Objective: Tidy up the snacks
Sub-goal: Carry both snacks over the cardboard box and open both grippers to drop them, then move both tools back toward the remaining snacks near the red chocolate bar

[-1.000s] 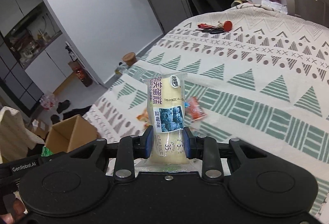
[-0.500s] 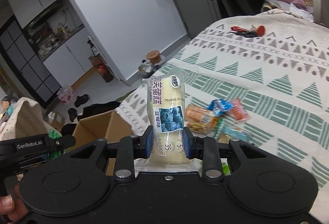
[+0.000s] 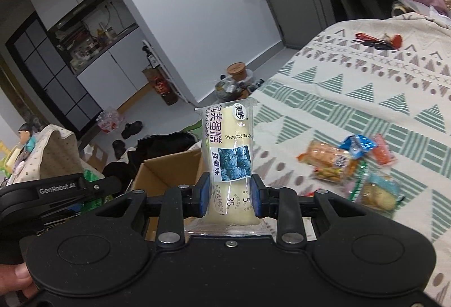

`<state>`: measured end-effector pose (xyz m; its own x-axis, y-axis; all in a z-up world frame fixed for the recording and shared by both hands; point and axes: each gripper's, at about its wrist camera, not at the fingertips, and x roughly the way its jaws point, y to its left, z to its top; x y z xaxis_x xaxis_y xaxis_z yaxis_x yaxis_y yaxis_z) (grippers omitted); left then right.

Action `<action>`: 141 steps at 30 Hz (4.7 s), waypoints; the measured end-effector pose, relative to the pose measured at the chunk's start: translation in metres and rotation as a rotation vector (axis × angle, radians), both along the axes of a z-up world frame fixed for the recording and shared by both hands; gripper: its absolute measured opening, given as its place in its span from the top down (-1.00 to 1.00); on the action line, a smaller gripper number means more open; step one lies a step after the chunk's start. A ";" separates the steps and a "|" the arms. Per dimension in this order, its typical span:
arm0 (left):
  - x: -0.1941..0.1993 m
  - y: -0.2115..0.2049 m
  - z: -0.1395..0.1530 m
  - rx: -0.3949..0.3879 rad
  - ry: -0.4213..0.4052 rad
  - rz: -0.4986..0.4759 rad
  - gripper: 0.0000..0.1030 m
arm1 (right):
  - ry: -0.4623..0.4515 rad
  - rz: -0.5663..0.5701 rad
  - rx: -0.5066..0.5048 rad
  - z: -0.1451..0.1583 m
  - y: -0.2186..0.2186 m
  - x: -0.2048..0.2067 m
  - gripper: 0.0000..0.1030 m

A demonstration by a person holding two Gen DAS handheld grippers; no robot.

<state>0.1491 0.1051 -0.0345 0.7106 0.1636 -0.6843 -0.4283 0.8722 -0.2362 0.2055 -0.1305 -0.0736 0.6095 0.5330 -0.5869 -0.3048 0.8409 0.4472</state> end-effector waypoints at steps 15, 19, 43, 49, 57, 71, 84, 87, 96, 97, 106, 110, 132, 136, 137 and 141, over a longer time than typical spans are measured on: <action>0.014 0.062 -0.022 -0.074 0.026 0.043 0.38 | 0.027 0.067 0.015 -0.003 0.067 0.008 0.44; 0.020 0.072 -0.033 -0.111 0.043 0.042 0.37 | 0.052 0.079 0.009 -0.010 0.084 0.012 0.44; 0.010 0.071 -0.034 -0.090 0.105 0.059 -0.37 | 0.077 0.022 -0.023 -0.015 0.088 0.010 -0.32; 0.006 0.047 -0.026 -0.051 0.098 0.028 -0.54 | 0.035 -0.012 -0.049 -0.005 0.058 0.005 -0.66; 0.000 0.021 -0.017 -0.012 0.100 0.021 -0.73 | -0.007 -0.043 -0.080 -0.002 0.022 -0.006 -1.00; -0.005 -0.030 -0.008 0.015 0.084 -0.048 -0.81 | -0.036 -0.050 -0.110 -0.004 -0.028 -0.017 -1.00; -0.002 -0.070 -0.010 0.013 0.082 -0.091 -0.81 | -0.067 -0.068 -0.133 -0.002 -0.073 -0.021 -1.00; 0.000 -0.080 -0.012 0.017 0.084 -0.105 -0.81 | -0.064 -0.077 -0.134 -0.002 -0.083 -0.021 -1.00; 0.004 -0.104 -0.017 0.017 0.089 -0.122 -0.81 | -0.079 -0.102 -0.174 -0.004 -0.105 -0.015 -1.00; 0.004 -0.106 -0.018 0.017 0.090 -0.122 -0.81 | -0.081 -0.108 -0.175 -0.005 -0.107 -0.014 -1.00; 0.016 -0.125 -0.035 0.039 0.110 -0.136 -0.81 | -0.026 -0.193 -0.158 -0.032 -0.129 -0.002 -1.00; 0.026 -0.133 -0.045 0.047 0.121 -0.143 -0.81 | -0.029 -0.202 -0.138 -0.038 -0.136 0.004 -1.00; 0.097 -0.148 -0.111 0.009 0.201 -0.170 -0.76 | 0.165 -0.161 -0.064 -0.089 -0.136 0.051 -0.62; 0.104 -0.148 -0.129 -0.011 0.226 -0.169 -0.76 | 0.182 -0.157 -0.086 -0.098 -0.131 0.059 -0.62; 0.106 -0.147 -0.132 -0.021 0.230 -0.165 -0.76 | 0.185 -0.153 -0.091 -0.099 -0.130 0.061 -0.62; 0.113 -0.146 -0.146 -0.025 0.243 -0.158 -0.76 | 0.206 -0.148 -0.110 -0.108 -0.127 0.069 -0.62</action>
<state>0.2619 -0.0405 -0.1807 0.5403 0.0446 -0.8403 -0.3339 0.9280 -0.1655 0.2743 -0.2578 -0.1815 0.5378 0.3730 -0.7560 -0.0869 0.9165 0.3904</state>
